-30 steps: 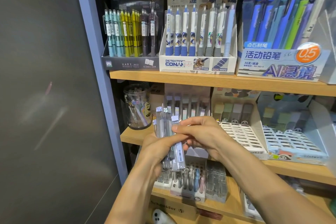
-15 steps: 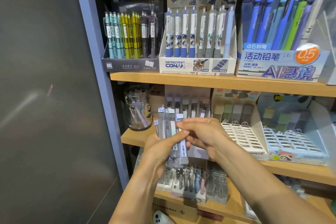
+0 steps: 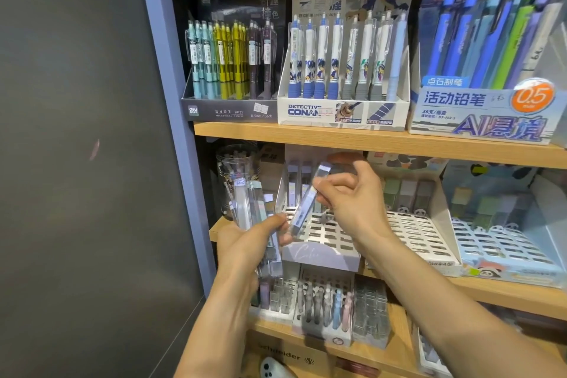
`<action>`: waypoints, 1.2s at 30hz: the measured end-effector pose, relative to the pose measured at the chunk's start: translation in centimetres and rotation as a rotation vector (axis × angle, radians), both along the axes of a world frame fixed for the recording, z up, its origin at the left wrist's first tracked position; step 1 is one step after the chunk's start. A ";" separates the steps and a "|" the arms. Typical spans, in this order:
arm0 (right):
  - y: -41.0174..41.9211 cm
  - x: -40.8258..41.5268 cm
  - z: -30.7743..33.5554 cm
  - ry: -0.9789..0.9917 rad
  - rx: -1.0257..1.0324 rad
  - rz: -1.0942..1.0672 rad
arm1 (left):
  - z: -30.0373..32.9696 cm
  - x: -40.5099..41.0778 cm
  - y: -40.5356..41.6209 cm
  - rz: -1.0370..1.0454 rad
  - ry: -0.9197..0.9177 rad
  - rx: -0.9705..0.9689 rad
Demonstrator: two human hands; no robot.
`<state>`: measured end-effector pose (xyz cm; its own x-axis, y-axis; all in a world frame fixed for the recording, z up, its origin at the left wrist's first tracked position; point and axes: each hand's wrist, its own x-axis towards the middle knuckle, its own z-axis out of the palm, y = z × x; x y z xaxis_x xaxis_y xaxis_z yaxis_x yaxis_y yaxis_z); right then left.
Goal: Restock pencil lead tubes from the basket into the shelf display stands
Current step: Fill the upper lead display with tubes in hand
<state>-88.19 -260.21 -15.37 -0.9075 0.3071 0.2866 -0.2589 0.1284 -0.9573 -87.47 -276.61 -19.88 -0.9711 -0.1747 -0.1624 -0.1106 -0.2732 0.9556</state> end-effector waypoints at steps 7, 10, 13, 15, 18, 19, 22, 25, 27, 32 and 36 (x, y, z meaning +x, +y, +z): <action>-0.9 -1.8 -1.1 0.282 0.438 -0.191 | 0.0 0.0 -0.6 0.017 0.044 -0.023; -1.1 -2.2 -1.7 0.349 0.493 -0.163 | 0.1 0.2 -0.3 0.005 0.026 -0.031; -1.1 -2.6 -1.8 0.389 0.578 -0.144 | 0.1 0.2 -0.3 -0.008 0.025 -0.028; -1.1 -3.0 -1.7 0.400 0.625 -0.120 | 0.2 0.4 -0.3 -0.023 0.027 -0.027; -1.3 -3.3 -1.5 0.421 0.649 -0.095 | 0.3 0.7 -0.1 -0.024 0.034 -0.001; -1.3 -3.4 -1.4 0.424 0.652 -0.099 | 0.4 0.7 -0.1 -0.023 0.032 -0.005; -1.3 -3.7 -1.2 0.414 0.668 -0.088 | 0.5 0.9 0.0 -0.023 0.032 0.002; -1.2 -3.8 -0.9 0.416 0.673 -0.079 | 0.6 1.0 0.0 -0.028 0.029 -0.004; -1.2 -3.8 -0.8 0.415 0.673 -0.066 | 0.7 1.1 0.1 -0.029 0.028 -0.005; -1.0 -3.6 -0.9 0.412 0.627 -0.035 | 0.8 1.3 0.2 -0.027 0.030 -0.005; -0.4 -3.8 -1.0 0.376 0.630 -0.073 | 0.7 1.2 0.2 -0.031 0.033 -0.002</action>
<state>-92.00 -260.64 -16.39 -0.6969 0.0377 0.7162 -0.5244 0.6544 -0.5447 -86.30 -276.41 -19.17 -0.9809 -0.1451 -0.1295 -0.0870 -0.2685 0.9593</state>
